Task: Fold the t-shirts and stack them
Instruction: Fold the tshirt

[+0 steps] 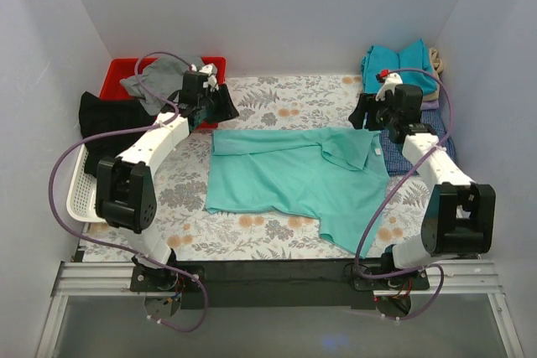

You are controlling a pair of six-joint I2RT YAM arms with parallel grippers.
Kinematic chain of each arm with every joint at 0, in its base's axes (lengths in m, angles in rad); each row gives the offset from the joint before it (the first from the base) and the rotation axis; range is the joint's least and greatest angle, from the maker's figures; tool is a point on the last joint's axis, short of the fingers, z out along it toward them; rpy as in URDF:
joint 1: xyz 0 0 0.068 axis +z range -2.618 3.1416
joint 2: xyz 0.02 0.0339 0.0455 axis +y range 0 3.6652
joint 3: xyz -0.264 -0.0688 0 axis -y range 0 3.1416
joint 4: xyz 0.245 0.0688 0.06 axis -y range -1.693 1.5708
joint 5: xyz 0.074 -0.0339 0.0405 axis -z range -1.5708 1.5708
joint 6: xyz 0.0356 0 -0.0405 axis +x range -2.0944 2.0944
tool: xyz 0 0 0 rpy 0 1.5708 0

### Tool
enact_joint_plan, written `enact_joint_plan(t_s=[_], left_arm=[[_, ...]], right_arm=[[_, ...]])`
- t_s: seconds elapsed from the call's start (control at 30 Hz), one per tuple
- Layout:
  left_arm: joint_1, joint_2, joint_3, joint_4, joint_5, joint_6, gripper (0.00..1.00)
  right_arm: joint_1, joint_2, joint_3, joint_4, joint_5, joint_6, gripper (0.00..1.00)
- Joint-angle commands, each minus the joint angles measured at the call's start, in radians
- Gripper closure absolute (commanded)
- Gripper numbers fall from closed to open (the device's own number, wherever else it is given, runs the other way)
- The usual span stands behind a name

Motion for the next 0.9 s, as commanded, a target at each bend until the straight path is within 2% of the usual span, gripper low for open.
enact_joint_plan(t_s=[0.0, 0.1, 0.27, 0.43, 0.6, 0.83, 0.87], left_arm=[[-0.015, -0.060, -0.122, -0.019, 0.070, 0.008, 0.55], [-0.023, -0.079, -0.177, -0.033, 0.083, -0.009, 0.56], [-0.040, -0.157, -0.272, -0.147, 0.029, -0.011, 0.57], [-0.046, -0.281, -0.362, -0.303, -0.014, -0.038, 0.54], [-0.066, -0.398, -0.437, -0.432, -0.029, -0.084, 0.55], [-0.073, -0.482, -0.490, -0.578, -0.087, -0.181, 0.55], [-0.073, -0.484, -0.498, -0.585, -0.100, -0.193, 0.55]], right_arm=[[0.005, -0.086, -0.092, -0.095, -0.030, 0.001, 0.30], [0.025, -0.141, -0.161, -0.116, -0.051, 0.014, 0.30], [0.056, -0.248, -0.207, -0.280, 0.031, 0.029, 0.31], [0.059, -0.414, -0.256, -0.458, 0.174, 0.183, 0.30], [0.087, -0.598, -0.406, -0.567, 0.203, 0.365, 0.32], [0.159, -0.810, -0.503, -0.739, 0.257, 0.535, 0.32], [0.175, -0.827, -0.514, -0.754, 0.257, 0.552, 0.27]])
